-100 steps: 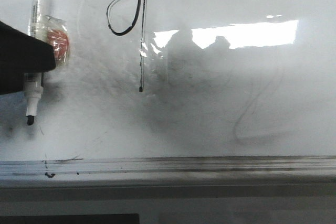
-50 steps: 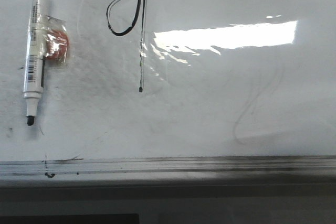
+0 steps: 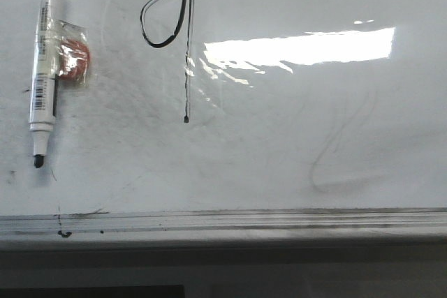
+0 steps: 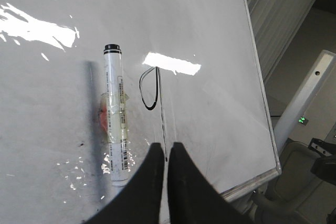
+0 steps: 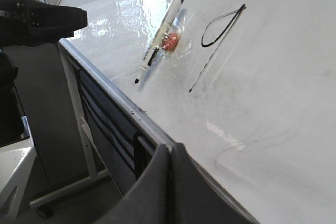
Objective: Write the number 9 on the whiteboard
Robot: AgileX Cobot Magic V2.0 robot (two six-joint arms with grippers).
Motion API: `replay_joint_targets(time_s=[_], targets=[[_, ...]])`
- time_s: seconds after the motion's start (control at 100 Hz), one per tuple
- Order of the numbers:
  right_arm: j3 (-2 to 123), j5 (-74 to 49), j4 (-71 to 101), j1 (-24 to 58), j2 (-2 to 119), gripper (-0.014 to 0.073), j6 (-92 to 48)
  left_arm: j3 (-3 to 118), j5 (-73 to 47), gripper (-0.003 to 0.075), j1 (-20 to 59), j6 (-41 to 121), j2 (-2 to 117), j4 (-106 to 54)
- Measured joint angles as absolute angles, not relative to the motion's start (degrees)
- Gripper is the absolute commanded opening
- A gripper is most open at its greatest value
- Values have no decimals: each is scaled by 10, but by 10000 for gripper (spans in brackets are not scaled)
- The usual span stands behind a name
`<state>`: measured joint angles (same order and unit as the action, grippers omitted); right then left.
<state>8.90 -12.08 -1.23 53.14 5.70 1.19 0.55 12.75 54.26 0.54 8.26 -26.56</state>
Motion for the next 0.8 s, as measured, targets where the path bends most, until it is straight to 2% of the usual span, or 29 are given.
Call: replay_joint_targets(time_s=[0.56, 0.65, 0.8], targets=[[89, -121, -12, 533, 56, -64, 12, 4, 128, -20, 531, 5, 83, -262], [89, -121, -12, 533, 56, -63, 12, 4, 124, -20, 493, 7, 83, -237], [89, -121, -12, 533, 56, -63, 12, 4, 54, -20, 375, 65, 68, -160]])
